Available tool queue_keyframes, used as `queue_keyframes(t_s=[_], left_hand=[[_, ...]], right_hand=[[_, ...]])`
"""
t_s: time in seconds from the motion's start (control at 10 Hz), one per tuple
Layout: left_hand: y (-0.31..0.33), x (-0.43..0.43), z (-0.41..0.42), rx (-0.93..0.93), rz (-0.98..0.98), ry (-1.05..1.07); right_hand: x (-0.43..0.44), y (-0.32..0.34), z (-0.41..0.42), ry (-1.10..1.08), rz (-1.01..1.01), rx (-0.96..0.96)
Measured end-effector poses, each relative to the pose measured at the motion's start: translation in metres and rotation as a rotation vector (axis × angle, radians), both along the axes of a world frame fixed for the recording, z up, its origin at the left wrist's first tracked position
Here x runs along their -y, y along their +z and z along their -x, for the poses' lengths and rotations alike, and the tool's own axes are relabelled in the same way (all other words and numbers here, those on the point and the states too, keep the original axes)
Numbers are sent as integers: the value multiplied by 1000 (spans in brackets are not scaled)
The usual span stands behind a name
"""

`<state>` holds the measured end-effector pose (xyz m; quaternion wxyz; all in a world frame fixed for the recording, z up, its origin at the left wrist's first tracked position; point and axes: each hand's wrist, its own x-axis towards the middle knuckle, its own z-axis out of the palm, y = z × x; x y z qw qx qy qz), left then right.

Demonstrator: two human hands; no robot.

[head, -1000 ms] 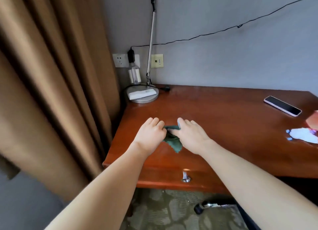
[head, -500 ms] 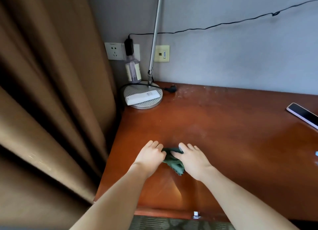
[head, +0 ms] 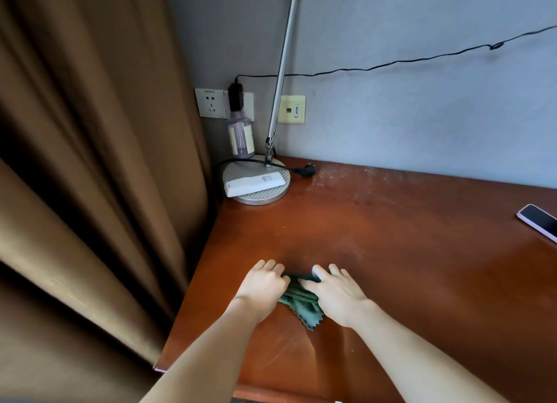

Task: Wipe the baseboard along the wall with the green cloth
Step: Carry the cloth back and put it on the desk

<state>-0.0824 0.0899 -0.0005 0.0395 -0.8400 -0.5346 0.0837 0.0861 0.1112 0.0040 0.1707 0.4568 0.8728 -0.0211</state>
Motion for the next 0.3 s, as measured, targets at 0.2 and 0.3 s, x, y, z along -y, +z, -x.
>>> queue_keyframes(t_s=[0.2, 0.3], left_hand=[[4, 14, 7, 133, -147, 116], [-1, 39, 10, 306, -216, 158]], right_hand=[[9, -7, -19, -39, -29, -270], [37, -19, -43, -145, -82, -532]])
